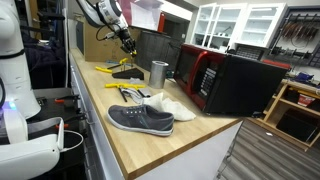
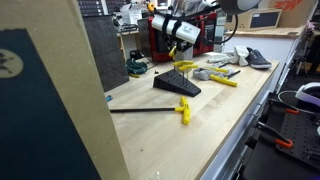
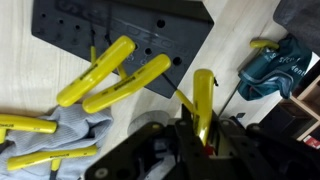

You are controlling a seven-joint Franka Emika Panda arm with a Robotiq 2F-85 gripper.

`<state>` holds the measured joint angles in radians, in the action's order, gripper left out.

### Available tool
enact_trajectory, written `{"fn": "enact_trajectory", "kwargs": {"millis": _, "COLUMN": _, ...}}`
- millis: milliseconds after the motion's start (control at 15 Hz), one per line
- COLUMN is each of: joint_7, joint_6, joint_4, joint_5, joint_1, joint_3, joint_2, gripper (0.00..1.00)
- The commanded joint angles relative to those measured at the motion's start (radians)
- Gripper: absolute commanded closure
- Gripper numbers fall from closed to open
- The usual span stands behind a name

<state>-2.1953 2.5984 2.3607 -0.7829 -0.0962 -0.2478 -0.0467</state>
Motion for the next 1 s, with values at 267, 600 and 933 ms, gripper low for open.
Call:
{"fn": "enact_trajectory", "kwargs": {"millis": 267, "joint_7": -0.055, "joint_6": 0.074, "joint_4": -0.018, "joint_5": 0.103, "joint_1": -0.039, "joint_3": -0.035, "joint_2": 0.027, "gripper": 0.96}}
{"fn": "enact_trajectory", "kwargs": {"millis": 600, "joint_7": -0.031, "joint_6": 0.08, "joint_4": -0.019, "joint_5": 0.128, "joint_1": -0.06, "joint_3": -0.044, "joint_2": 0.009, "gripper": 0.96}}
{"fn": "enact_trajectory", "kwargs": {"millis": 933, "joint_7": -0.071, "joint_6": 0.051, "joint_4": -0.035, "joint_5": -0.06, "joint_1": -0.045, "joint_3": -0.04, "joint_2": -0.002, "gripper": 0.96}}
